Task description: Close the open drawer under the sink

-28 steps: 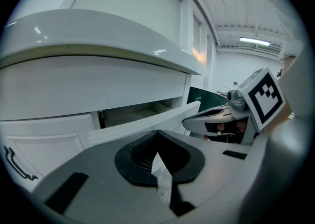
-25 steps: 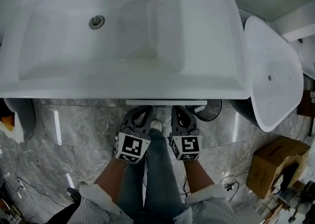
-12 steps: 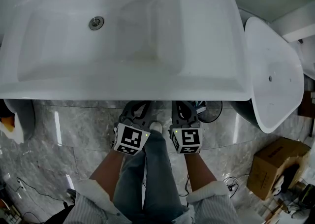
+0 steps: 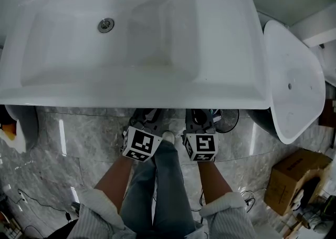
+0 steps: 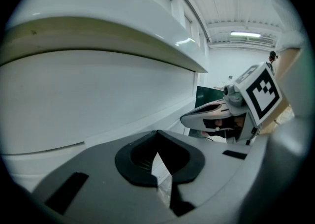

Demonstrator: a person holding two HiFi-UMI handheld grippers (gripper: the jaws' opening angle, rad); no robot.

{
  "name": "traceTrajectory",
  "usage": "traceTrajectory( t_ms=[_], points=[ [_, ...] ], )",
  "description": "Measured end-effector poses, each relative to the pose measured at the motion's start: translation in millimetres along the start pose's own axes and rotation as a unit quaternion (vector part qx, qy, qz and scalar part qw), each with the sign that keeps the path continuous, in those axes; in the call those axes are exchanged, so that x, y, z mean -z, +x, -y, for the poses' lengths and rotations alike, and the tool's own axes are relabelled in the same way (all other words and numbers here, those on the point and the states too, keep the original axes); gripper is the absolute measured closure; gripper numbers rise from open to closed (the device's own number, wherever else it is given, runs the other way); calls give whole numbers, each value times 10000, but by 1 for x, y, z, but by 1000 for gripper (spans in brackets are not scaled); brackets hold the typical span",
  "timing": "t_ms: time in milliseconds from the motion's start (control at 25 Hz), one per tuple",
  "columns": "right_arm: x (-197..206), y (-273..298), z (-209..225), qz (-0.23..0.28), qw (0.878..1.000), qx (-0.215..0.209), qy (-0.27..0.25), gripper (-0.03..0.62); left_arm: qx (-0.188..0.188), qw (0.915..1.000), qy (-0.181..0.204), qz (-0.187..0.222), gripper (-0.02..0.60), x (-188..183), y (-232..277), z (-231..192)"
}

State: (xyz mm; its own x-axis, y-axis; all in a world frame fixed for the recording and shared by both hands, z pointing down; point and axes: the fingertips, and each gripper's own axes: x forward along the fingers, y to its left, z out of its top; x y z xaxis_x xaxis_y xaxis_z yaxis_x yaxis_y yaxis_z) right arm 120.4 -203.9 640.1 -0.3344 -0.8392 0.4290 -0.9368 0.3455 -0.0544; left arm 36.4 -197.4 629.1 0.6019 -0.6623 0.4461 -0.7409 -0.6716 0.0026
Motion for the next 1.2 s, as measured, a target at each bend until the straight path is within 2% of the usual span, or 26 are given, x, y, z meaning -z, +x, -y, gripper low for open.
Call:
traceTrajectory(
  t_ms=[360,600,720,960,1200],
  points=[
    [-1,-4,3,-29,10000,91,15,585,-101,9999,49,64,566,-9,0,5],
    [-2,-22,2,-89,9999,117,-24,585,-28,9999,90,129,566,-19,-13,17],
    [-12,-33,-1,48,9999,100,11,584,-75,9998,15,165,566,-24,-23,22],
    [-33,-60,-22,70,9998,-172,35,583,-127,9995,-165,234,566,-43,-51,34],
    [-75,-99,-47,34,9986,-534,37,583,-70,9982,-299,519,566,-95,-80,48]
  ],
)
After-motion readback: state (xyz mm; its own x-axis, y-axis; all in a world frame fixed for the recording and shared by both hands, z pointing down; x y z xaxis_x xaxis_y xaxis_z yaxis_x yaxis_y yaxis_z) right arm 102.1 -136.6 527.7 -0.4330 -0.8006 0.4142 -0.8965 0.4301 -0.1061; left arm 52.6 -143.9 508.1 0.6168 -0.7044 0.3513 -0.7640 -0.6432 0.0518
